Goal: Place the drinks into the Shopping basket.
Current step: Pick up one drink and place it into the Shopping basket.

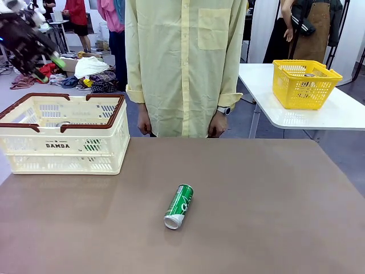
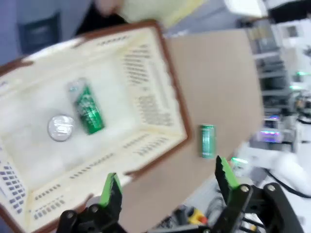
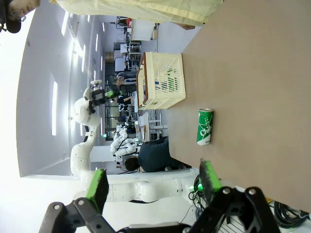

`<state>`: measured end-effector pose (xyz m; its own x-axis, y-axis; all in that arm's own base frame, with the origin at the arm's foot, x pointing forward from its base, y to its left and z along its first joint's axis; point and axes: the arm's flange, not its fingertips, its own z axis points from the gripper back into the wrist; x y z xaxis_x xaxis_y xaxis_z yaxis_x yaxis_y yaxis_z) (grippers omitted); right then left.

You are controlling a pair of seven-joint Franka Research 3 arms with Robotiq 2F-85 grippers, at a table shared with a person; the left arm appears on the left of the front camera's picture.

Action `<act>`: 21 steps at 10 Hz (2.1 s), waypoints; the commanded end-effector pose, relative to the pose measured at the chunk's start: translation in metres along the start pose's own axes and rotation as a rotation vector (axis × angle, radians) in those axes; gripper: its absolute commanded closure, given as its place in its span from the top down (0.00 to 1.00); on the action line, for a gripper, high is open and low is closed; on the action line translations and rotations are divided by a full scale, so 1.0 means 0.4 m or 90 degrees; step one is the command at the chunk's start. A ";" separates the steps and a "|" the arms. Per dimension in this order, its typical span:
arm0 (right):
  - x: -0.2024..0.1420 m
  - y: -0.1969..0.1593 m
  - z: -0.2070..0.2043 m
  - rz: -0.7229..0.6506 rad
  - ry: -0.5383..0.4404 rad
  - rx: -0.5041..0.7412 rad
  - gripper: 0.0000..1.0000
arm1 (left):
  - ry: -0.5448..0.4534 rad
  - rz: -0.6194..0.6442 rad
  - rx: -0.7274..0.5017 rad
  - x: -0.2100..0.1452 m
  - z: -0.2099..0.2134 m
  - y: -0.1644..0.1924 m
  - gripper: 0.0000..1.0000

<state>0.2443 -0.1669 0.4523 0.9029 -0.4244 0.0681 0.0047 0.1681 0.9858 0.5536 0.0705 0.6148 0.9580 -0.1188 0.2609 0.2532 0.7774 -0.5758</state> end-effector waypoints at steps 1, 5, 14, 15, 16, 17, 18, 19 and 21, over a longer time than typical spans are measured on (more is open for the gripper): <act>0.006 0.017 0.000 -0.008 -0.007 0.014 1.00 | 0.025 0.007 -0.243 -0.100 0.052 0.091 1.00; 0.006 0.017 0.000 -0.008 -0.007 0.014 1.00 | -0.022 0.121 -0.484 -0.350 0.087 0.328 1.00; 0.006 0.017 0.000 -0.008 -0.007 0.014 1.00 | -0.001 0.117 -0.490 -0.389 0.087 0.365 1.00; 0.006 0.017 0.000 -0.008 -0.007 0.014 1.00 | -0.001 0.117 -0.490 -0.389 0.087 0.365 1.00; 0.006 0.017 0.000 -0.008 -0.007 0.014 1.00 | -0.001 0.117 -0.490 -0.389 0.087 0.365 1.00; 0.006 0.017 0.000 -0.008 -0.007 0.014 1.00 | -0.001 0.117 -0.490 -0.389 0.087 0.365 1.00; 0.006 0.017 0.000 -0.008 -0.007 0.014 1.00 | -0.001 0.117 -0.490 -0.389 0.087 0.365 1.00; 0.006 0.017 0.000 -0.008 -0.007 0.014 1.00 | -0.001 0.117 -0.490 -0.389 0.087 0.365 1.00; 0.006 0.017 0.000 -0.008 -0.007 0.014 1.00 | -0.001 0.117 -0.490 -0.389 0.087 0.365 1.00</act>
<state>0.2443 -0.1668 0.4523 0.9031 -0.4241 0.0679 0.0047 0.1679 0.9858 0.4373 0.2243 0.5134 0.9914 -0.0366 0.1260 0.1300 0.1411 -0.9814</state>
